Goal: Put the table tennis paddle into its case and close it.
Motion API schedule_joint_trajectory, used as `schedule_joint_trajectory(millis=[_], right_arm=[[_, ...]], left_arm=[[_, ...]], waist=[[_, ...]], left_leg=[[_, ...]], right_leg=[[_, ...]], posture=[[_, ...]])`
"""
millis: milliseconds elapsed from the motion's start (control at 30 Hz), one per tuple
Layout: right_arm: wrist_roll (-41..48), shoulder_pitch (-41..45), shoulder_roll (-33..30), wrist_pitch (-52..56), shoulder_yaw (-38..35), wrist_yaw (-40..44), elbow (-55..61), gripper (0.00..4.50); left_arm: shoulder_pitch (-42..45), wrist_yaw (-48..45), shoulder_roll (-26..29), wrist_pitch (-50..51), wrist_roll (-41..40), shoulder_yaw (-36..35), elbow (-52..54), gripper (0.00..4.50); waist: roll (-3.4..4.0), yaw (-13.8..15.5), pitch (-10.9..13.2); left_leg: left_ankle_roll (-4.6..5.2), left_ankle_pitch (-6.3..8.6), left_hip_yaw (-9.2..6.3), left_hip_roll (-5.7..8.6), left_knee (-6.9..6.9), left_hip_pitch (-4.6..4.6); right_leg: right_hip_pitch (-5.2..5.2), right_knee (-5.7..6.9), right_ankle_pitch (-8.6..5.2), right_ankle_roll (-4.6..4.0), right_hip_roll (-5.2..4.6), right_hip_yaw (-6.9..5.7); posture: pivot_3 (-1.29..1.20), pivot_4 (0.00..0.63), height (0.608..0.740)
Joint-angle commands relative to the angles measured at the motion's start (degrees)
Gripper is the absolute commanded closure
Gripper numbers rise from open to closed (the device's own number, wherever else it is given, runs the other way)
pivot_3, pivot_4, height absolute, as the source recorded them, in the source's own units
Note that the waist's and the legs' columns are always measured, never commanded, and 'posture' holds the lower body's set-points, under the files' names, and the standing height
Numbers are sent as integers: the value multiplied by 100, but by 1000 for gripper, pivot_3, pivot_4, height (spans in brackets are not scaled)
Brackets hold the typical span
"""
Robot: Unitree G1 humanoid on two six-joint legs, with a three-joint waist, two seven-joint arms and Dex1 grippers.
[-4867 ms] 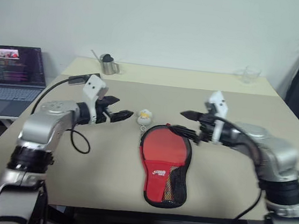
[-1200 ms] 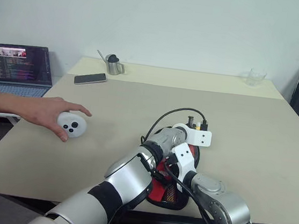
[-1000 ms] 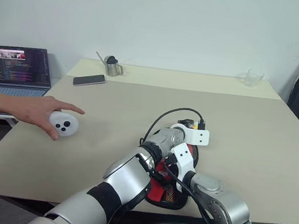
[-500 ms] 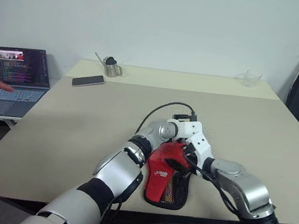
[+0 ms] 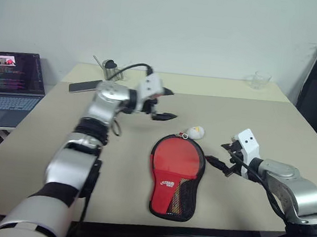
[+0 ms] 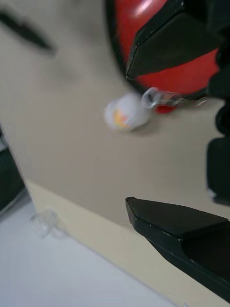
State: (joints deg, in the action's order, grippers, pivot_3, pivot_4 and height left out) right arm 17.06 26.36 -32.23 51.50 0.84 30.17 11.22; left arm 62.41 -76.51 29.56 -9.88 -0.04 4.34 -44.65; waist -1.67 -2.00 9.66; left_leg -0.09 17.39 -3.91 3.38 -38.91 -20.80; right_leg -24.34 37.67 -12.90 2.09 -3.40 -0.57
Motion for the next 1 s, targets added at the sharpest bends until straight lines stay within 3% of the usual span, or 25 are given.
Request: schedule_joint_trajectory(millis=[33,200,367,567,1000], right_arm=[[-380,269,279,-80,-41,-656,-436,0],[-709,338,572,-226,199,-957,-884,0],[-891,512,880,-438,442,-989,-1221,0],[-1052,873,1241,-677,588,-993,-1621,0],[-1199,1022,1395,-968,541,-980,-1855,0]], left_arm=[[-699,-635,498,747,-362,56,1264,197],[-1996,-991,1153,1655,-702,177,2967,197],[-2729,-380,1176,2315,-773,214,4053,197],[-2719,-63,1160,2586,-855,212,4407,197],[-2472,653,775,2623,-792,388,4307,197]], waist=[[2,17,2],[1,52,4],[3,58,5],[6,-33,6],[6,-39,6]], left_leg=[[-1,-1,-4,-1,-2,-3],[0,0,-12,1,-4,-12],[2,1,-14,3,-4,-11],[3,1,-8,-6,-2,2],[3,1,-9,-8,0,0]], right_leg=[[-1,1,0,-1,-4,6],[-3,-1,0,-2,-4,8],[3,-9,0,-2,-7,6],[2,8,1,-4,-4,8],[0,2,1,-6,-1,13]], posture=[[0,150,740],[0,150,740],[0,150,740],[0,150,740],[0,150,740]])
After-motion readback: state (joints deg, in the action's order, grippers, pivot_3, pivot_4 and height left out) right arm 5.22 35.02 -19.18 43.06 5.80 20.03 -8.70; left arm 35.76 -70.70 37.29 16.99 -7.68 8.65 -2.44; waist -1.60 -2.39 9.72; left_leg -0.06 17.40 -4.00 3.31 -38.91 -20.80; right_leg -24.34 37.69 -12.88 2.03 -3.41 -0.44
